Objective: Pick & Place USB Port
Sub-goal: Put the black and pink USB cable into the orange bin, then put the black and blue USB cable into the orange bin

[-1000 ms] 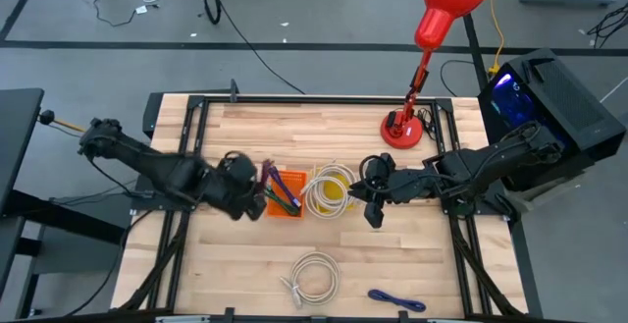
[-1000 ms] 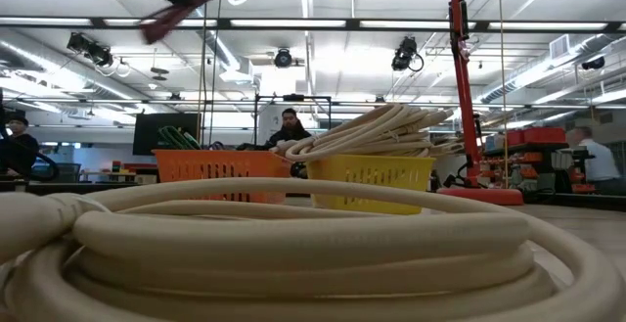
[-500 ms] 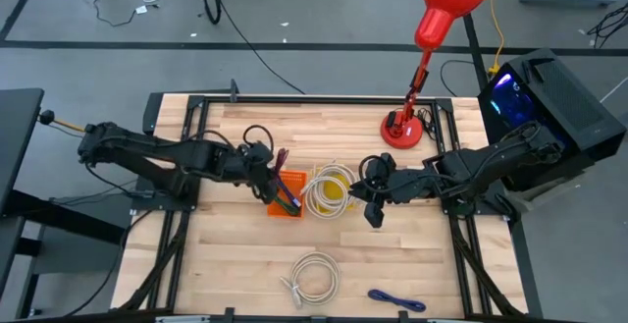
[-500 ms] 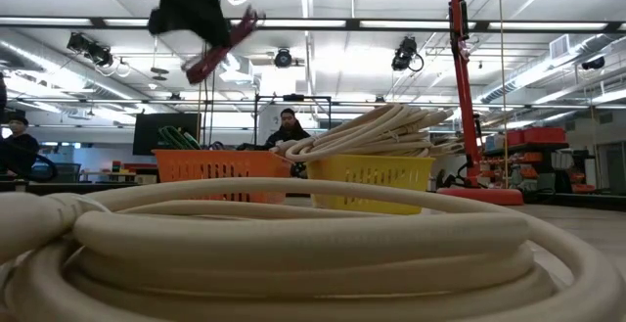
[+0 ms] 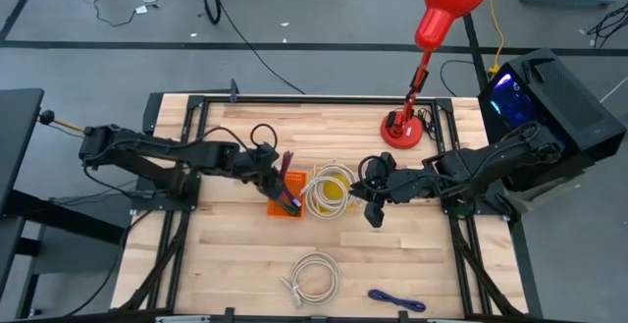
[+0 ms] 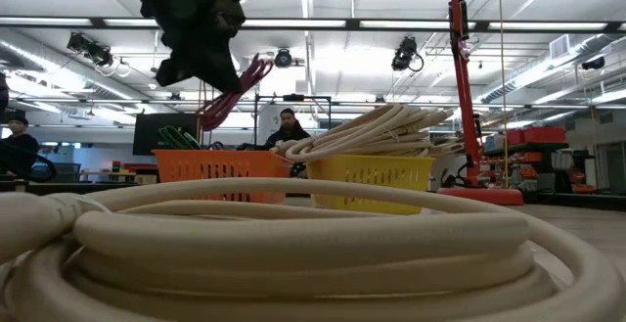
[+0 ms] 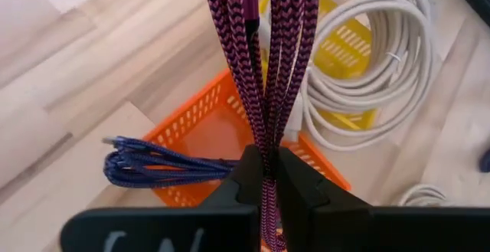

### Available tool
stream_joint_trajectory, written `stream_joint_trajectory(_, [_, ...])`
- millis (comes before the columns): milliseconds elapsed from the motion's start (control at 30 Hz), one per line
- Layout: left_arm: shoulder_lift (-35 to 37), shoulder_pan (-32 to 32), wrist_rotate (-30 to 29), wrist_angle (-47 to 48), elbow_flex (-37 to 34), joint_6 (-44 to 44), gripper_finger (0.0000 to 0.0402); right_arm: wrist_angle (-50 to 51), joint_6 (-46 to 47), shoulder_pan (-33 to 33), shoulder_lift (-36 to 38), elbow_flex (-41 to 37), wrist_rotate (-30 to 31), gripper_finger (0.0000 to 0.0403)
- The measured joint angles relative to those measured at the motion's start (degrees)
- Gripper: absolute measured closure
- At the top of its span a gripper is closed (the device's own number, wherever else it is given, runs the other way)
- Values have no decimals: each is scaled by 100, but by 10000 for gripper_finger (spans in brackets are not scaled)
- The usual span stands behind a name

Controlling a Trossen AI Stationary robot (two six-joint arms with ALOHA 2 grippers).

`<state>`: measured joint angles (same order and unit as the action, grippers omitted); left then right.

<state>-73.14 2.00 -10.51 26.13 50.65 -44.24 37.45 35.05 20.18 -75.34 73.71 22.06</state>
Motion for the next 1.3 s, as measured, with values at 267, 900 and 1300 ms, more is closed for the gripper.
stream_joint_trajectory(267, [-255, -249, 241, -328, 2, 171, 383, 1, 11, 0, -2, 2, -2, 328])
stream_joint_trajectory(900, [-1134, -254, 847, -740, 2, 107, 347, 38, 50, 0, -2, 2, -22, 328])
stream_joint_trajectory(1300, [-1115, -258, 932, -756, 2, -54, 283, 141, 16, 0, -2, 2, -59, 328])
